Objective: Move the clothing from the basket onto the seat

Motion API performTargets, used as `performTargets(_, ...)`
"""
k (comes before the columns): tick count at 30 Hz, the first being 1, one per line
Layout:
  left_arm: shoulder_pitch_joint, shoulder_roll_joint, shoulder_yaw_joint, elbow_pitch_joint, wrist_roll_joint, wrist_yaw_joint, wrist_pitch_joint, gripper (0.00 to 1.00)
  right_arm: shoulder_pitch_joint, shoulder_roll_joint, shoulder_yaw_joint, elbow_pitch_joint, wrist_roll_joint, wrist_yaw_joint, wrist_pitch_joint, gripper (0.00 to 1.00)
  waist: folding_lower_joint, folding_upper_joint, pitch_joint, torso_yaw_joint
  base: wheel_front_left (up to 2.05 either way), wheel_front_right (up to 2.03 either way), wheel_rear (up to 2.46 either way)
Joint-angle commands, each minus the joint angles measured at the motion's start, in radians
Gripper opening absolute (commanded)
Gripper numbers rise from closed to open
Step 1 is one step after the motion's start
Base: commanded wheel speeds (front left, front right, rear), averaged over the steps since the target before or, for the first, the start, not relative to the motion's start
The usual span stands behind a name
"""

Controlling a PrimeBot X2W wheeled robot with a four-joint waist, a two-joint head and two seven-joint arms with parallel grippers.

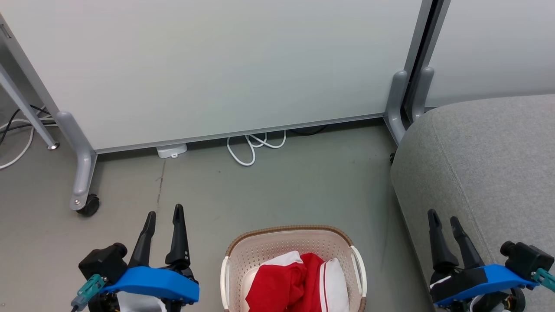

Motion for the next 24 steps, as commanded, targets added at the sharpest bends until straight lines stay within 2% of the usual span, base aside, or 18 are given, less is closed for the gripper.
performTargets(1, -0.021, 0.006, -0.003, -0.009, 0.030, -0.003, -0.010, 1.00, -0.016, -0.008, 0.002, -0.010, -0.032, 0.002, -0.011, 1.00, 0.0000, 0.0000, 0.000, 0.000, 0.00, 0.00, 0.00)
performTargets(24, -0.026, 0.006, -0.030, 0.001, 0.208, -0.003, -0.060, 1.00, -0.012, -0.009, -0.003, -0.007, -0.224, 0.002, -0.045, 1.00, 0.0000, 0.0000, -0.002, 0.000, 0.00, 0.00, 0.00)
